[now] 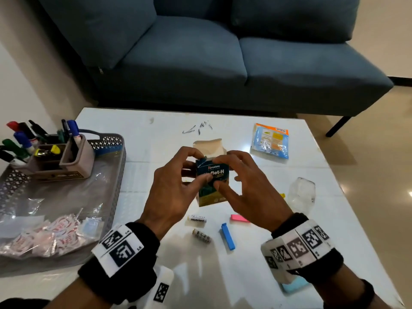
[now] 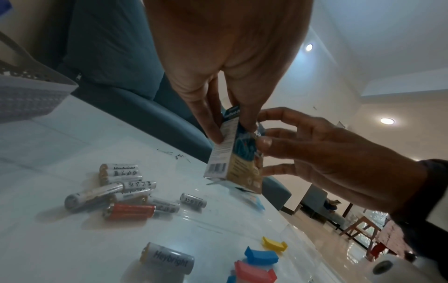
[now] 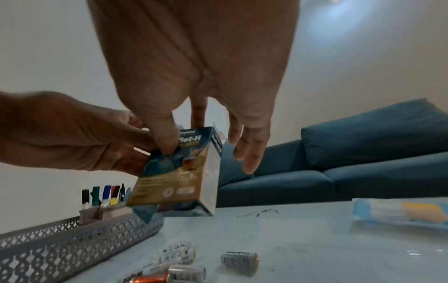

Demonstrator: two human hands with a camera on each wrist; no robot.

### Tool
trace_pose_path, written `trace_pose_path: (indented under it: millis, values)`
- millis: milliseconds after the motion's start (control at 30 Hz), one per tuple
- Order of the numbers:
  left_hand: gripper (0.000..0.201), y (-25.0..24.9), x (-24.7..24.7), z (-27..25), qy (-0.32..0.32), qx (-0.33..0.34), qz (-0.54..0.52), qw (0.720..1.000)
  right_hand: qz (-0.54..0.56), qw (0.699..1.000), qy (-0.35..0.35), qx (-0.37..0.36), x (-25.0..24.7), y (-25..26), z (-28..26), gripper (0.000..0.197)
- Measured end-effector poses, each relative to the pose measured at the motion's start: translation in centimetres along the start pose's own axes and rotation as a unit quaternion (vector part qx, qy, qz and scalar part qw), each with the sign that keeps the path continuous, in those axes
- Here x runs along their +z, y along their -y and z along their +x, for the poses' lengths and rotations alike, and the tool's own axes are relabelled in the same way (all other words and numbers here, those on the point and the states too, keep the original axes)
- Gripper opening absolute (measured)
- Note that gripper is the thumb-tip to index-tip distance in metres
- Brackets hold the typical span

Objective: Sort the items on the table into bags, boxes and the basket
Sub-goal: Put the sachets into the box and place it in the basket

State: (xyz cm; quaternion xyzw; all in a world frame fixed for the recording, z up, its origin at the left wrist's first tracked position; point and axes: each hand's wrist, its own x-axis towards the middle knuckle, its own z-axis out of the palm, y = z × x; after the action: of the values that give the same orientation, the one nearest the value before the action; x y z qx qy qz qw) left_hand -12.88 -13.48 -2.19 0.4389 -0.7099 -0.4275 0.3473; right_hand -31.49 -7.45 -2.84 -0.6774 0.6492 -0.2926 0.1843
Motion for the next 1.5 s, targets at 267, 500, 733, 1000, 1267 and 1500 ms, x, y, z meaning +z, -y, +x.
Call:
trace_pose_path:
  millis: [267,500,733,1000,1267,1500]
  values:
    - [0.029,0.5,0.1,0.7,-0.01,-0.005,0.02,1.0,0.257,0.954,-0.079,0.133,-1.2,0.5,0.6,0.055]
    - [0.036,0.4,-5.1,3.9,-0.149,-0.05,-0.076,0.985,0.428,0.83,-0.266,0.239,-4.2,-1.7,0.9,0.031]
    - [0.033,0.6,-4.8,3.6,-0.125,-0.09,-0.107,0.982,0.387,0.86,-0.245,0.226,-4.2,-1.9,0.3,0.025]
    - [0.024,0.8,0.1,1.2,0.02,-0.099,-0.069,0.992,0.328,0.932,-0.075,0.134,-0.9,0.1,0.6,0.025]
    - [0.029,0.4,0.7,0.9,0.042,-0.137,-0.097,0.985,0.312,0.931,-0.082,0.173,-0.2,0.0,0.4,0.032]
    - [0.024,0.2,0.7,0.7,0.069,-0.134,-0.094,0.984,0.364,0.896,-0.089,0.237,0.0,0.2,0.7,0.023]
